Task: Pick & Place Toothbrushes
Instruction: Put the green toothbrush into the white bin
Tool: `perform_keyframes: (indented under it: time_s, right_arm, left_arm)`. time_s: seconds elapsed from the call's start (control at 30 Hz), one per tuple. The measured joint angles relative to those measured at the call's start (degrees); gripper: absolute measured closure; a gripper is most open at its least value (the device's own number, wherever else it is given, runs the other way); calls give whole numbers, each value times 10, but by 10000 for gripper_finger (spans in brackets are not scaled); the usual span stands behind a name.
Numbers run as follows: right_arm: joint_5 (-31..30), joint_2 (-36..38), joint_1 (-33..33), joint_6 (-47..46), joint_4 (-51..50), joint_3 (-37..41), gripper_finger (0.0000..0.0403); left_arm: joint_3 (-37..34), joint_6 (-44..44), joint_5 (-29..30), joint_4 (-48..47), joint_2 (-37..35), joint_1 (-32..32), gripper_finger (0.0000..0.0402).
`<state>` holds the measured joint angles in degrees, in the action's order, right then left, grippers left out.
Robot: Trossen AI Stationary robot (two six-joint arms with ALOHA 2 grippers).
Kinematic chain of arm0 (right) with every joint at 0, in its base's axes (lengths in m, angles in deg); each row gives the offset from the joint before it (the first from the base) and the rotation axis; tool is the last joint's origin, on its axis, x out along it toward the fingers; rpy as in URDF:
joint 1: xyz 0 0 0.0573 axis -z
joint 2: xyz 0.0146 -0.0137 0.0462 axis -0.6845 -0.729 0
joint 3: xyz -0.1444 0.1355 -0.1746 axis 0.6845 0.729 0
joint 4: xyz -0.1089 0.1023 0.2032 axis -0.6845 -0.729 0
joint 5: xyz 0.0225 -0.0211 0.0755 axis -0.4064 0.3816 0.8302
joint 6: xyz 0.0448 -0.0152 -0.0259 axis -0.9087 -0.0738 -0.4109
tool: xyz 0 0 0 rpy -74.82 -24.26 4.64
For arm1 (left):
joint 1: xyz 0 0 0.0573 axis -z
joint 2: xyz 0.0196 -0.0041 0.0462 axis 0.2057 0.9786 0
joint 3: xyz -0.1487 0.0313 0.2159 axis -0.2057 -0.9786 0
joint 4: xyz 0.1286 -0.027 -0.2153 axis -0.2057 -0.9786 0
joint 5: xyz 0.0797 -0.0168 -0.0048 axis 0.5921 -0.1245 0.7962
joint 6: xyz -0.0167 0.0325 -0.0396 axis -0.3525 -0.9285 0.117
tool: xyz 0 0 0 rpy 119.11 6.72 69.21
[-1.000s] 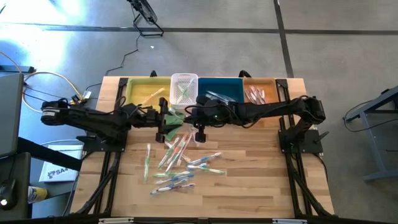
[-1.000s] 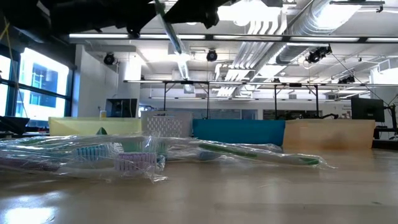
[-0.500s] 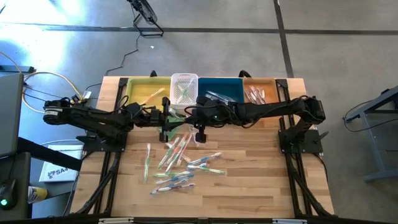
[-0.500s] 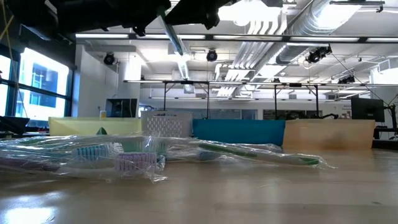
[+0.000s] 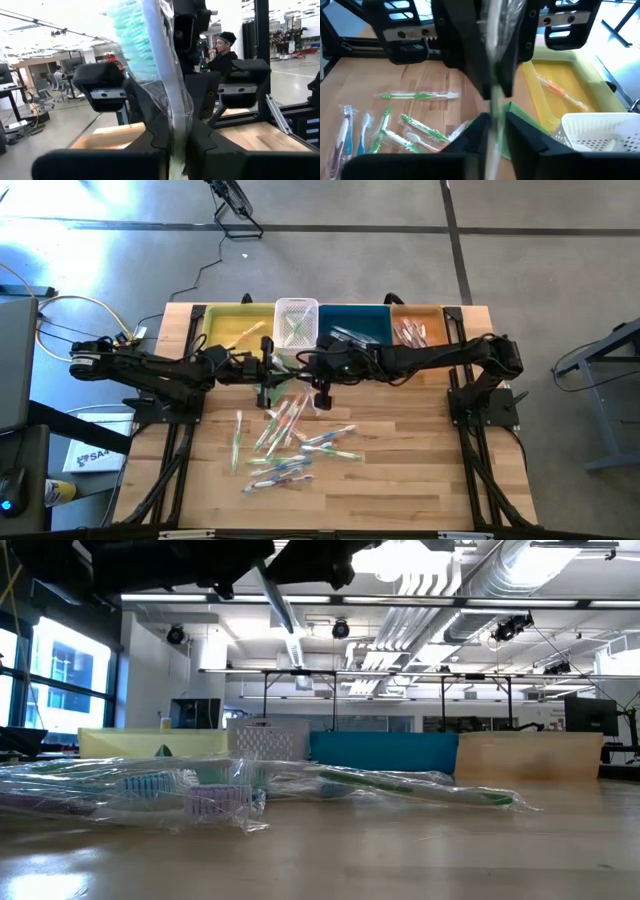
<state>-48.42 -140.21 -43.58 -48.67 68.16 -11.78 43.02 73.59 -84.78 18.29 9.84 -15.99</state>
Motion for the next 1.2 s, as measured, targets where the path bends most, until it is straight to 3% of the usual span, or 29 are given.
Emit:
perform_keyframes:
  time_s: [0.27,0.4,0.63,0.87,1.03,1.2]
  right_arm:
    - [-22,41,-1,-2,-84,0,228]
    - [-22,87,-1,-25,-167,0,209]
    - [-14,142,-1,-87,-295,0,237]
    - [-14,136,-2,-97,-312,0,276]
    - [-14,123,-2,-96,-305,0,294]
    - [-14,120,-2,-96,-303,0,306]
  left_arm:
    - [0,-15,0,-11,0,-1,387]
    - [0,-15,-9,-24,-9,-33,387]
    - [8,17,-29,-95,-7,-164,380]
    - [64,21,-70,-209,-6,-294,385]
    - [108,18,-88,-250,24,-339,384]
    - [147,30,-121,-247,99,-349,383]
